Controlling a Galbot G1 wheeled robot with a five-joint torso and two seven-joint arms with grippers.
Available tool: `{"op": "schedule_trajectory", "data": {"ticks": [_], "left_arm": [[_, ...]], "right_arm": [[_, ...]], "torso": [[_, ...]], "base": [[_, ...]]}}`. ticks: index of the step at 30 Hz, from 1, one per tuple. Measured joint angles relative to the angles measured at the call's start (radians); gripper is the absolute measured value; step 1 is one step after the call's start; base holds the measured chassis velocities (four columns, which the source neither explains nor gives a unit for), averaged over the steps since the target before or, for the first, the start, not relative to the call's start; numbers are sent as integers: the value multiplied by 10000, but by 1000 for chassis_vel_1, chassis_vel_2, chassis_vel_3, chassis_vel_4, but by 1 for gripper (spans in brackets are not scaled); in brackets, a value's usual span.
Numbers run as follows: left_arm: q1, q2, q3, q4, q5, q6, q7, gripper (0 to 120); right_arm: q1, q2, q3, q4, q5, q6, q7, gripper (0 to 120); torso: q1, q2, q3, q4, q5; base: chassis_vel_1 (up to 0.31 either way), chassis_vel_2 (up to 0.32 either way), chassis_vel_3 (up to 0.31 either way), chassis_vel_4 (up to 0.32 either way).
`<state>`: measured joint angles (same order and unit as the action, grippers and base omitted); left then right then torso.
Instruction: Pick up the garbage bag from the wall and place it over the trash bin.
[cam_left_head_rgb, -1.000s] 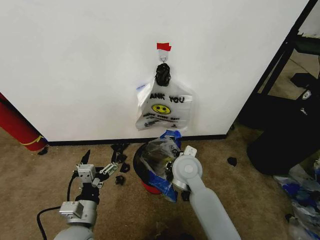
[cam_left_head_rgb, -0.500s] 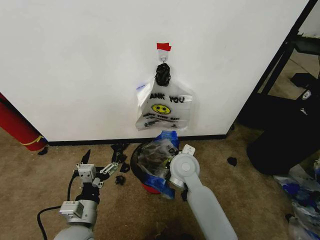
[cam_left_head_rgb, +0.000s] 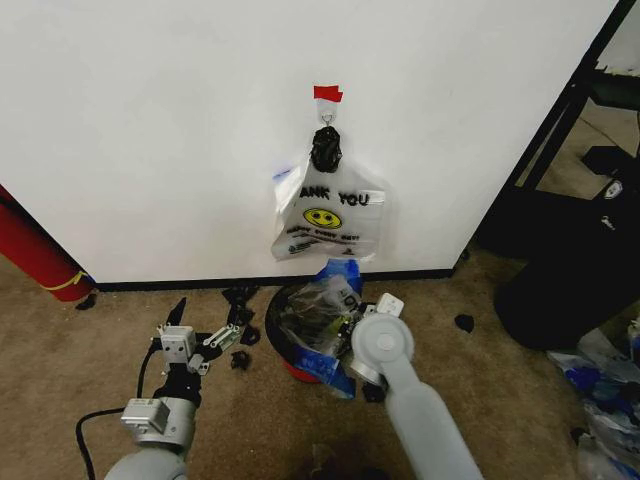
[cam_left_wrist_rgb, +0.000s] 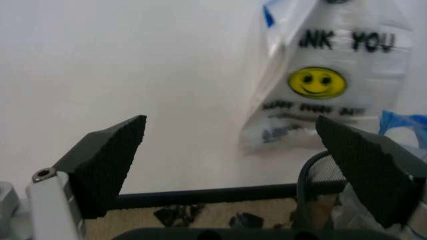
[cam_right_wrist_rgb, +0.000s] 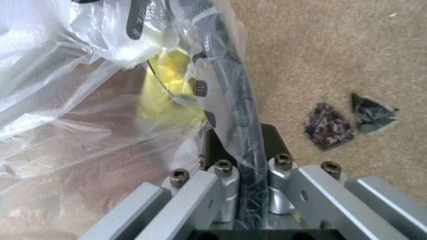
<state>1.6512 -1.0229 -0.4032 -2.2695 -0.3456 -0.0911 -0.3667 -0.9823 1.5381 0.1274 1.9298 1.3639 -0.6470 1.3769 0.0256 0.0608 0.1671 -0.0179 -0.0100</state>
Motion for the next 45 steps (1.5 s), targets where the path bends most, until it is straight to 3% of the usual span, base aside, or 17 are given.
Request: {"op": "schedule_trajectory", "data": {"ticks": [4,6,9,11,13,15,16,17,19,23,25,28,31,35,39,45], "left_arm": [[-334,1175,243,-581,-763,638,-69,100],[-375,1268,268,-620,-846,687,-73,100],[-1108,2287,572,-1008,-1882,1219,-86,100],[-2050,3759,852,-1502,-3604,1870,23,100],[-2874,4421,1092,-1706,-5171,2352,30,100],[-3141,4563,1161,-1747,-5656,2503,23,100],[-3611,4812,1202,-1878,-6668,2824,-36,100],[-3654,4841,1193,-1902,-6809,2871,-49,100],[-4263,5155,1319,-2074,-8497,3439,-204,100],[-5488,5293,2252,-1910,-9451,3781,-222,100],[-7072,5239,3579,-1593,-10168,4025,-232,99],[-8737,4864,4896,-1030,-10478,4138,-150,99],[-9432,4672,5473,-798,-10664,4167,-170,98],[-11113,4006,7227,-327,-11382,4343,-366,95],[-11649,3676,7771,-207,-11767,4522,-472,95],[-12321,3217,8487,638,-11626,4733,-474,94]], "right_arm": [[-517,-1113,479,1087,914,56,-44,0],[-540,-1159,501,1133,951,57,-44,0],[-948,-1734,770,1844,1259,101,-81,0],[-1591,-2123,977,2630,1412,-14,-276,0],[-1870,-2195,1046,2932,1390,-68,-444,0],[-1940,-2204,1057,2995,1357,-79,-493,0],[-2001,-2232,1035,3044,1290,-98,-597,0],[-1998,-2235,1024,3044,1281,-101,-611,0],[-1943,-2249,892,2973,1228,-132,-775,0],[-2150,-2249,993,3125,1137,-133,-829,0],[-2451,-2253,1151,3389,1057,-133,-874,0],[-2853,-2280,1355,3807,1025,-133,-868,0],[-3009,-2281,1418,4007,1050,-133,-816,0],[-3266,-2287,1540,4386,1082,-138,-616,0],[-3221,-2323,1555,4384,1082,-138,-560,0],[-3042,-2451,1582,4222,1087,-139,-548,0]], "torso": [[0,0,0,-1,0],[0,0,0,-2,0],[0,0,0,-3,1],[0,0,-1,-6,2],[0,0,0,-1,0],[-1,0,0,-3,-1],[0,0,0,-9,-2],[0,-1,0,-9,-2],[0,-1,0,8,7],[-1,-2,0,7,-5],[0,-2,0,-5,2],[0,-2,1,-4,-1],[0,-2,0,-1,-1],[0,-2,1,-4,1],[0,-2,0,-3,0],[0,-2,0,0,1]], "base": [[0,0,0,0],[0,0,0,0],[0,0,0,0],[0,0,0,0],[0,0,0,0],[0,0,0,0],[0,0,0,0],[0,0,0,0],[0,0,0,0],[0,0,0,0],[0,0,0,0],[0,0,0,0],[0,0,0,0],[0,0,0,0],[0,0,0,0],[0,0,0,0]]}}
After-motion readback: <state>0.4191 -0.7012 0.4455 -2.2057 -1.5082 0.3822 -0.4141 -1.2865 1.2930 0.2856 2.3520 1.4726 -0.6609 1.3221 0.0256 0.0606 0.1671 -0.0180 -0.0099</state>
